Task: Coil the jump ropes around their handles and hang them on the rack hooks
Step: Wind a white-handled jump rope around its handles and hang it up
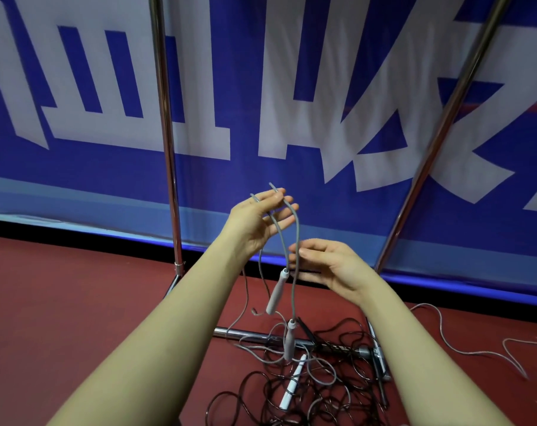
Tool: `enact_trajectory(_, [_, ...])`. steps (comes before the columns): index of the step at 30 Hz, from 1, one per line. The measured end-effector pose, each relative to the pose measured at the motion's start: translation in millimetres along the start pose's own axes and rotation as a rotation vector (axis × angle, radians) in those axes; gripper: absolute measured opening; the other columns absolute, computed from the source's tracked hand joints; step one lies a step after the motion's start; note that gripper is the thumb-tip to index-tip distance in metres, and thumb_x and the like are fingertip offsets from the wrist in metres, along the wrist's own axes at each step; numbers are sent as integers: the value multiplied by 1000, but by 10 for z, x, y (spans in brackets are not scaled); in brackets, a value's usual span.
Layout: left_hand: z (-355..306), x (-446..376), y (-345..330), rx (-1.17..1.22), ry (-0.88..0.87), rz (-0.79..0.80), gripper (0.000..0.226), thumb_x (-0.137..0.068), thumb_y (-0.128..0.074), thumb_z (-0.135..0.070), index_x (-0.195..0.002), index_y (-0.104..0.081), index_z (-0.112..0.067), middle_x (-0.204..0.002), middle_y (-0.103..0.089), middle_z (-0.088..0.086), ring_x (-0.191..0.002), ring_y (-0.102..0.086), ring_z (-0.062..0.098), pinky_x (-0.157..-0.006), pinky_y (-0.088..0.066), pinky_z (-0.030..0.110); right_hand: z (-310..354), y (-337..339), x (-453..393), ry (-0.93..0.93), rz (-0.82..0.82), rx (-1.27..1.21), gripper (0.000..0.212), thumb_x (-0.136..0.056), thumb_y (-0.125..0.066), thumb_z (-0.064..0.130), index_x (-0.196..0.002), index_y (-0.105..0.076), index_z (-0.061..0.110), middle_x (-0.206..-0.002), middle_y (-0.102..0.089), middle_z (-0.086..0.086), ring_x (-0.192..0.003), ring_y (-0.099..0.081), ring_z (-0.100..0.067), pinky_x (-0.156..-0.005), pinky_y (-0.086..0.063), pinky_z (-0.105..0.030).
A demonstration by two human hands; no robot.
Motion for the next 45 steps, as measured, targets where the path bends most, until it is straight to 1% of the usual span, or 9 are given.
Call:
enact_trajectory(6, [187, -24, 125, -280, 203, 17, 31, -104, -38, -24, -92, -59, -4, -89, -68, 14, -71, -70, 20, -74, -56, 34, 220, 4, 33, 197, -145, -194, 14, -93, -50, -2, -89, -62, 1, -69, -70, -7, -65, -70, -18, -61, -60, -33])
enact_trajectory(14, [402, 172, 37, -565, 486, 306, 43, -105, -33, -34, -94, -64, -6, -82, -74, 8, -77, -70, 21, -80, -53, 33, 286, 152, 24, 358, -333, -423, 13, -95, -50, 0, -84, -57, 4, -76, -67, -8, -74, -72, -20, -65, -59, -29])
enact_trajectory(20, [338, 141, 11, -589, 318, 306, 20, -99, -49, -13, -90, -65, -5, -69, -71, 4, -57, -67, 13, -58, -56, 24, 122, 335, 26, 135, -582, -106, 18, -90, -66, 18, -81, -61, 4, -70, -64, -9, -59, -65, -17, -52, -55, -24])
enact_trajectory(23, [338, 131, 25, -685, 320, 340, 19, -99, -50, -12, -89, -65, -4, -71, -72, 6, -55, -66, 13, -58, -56, 25, 179, 339, 48, 261, -645, 157, 15, -91, -65, 21, -82, -63, 10, -76, -64, -7, -60, -57, -10, -49, -47, -18])
enact_trajectory(27, [379, 204, -49, -764, 368, 483, 19, -98, -51, -12, -90, -66, -5, -74, -73, 5, -57, -67, 11, -58, -55, 22, 223, 235, -16, 364, -477, 261, 12, -97, -54, 22, -94, -66, 23, -101, -68, 3, -100, -60, -7, -82, -45, -18])
enact_trajectory(30, [340, 230, -98, -756, 351, 514, 19, -98, -51, -11, -89, -66, -4, -71, -72, 5, -55, -66, 11, -56, -54, 21, 140, 191, -96, 238, -327, 305, 28, -100, -46, 32, -96, -70, 18, -96, -73, 5, -102, -63, -9, -94, -43, -27])
enact_trajectory(33, [284, 214, -76, -696, 332, 477, 20, -97, -52, -11, -87, -66, -2, -68, -71, 7, -51, -64, 11, -52, -51, 21, 104, 138, -89, 150, -199, 265, 36, -98, -50, 34, -75, -66, 12, -62, -63, 6, -68, -60, -11, -79, -46, -29])
enact_trajectory(39, [256, 201, -65, -579, 313, 430, 21, -96, -53, -12, -84, -66, -1, -62, -68, 7, -49, -62, 12, -51, -52, 22, 274, 143, 14, 224, -189, 133, 34, -95, -54, 22, -65, -45, 7, -54, -33, -2, -39, -26, -7, -40, -31, -19])
enact_trajectory(45, [324, 196, -36, -697, 305, 444, 35, -80, -59, -42, -78, -67, -8, -69, -71, 8, -70, -68, 18, -71, -51, 25, 449, 133, 118, 408, -356, 62, 32, -97, -54, 24, -67, -54, 10, -46, -34, 5, -40, -25, -7, -39, -23, -18])
Point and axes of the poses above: each hand's wrist, its own x-axis away from the middle knuckle, its own y-axis out of the back of the hand, z = x × y, the point moved 4 cm from there along -x, towards the middle knuckle
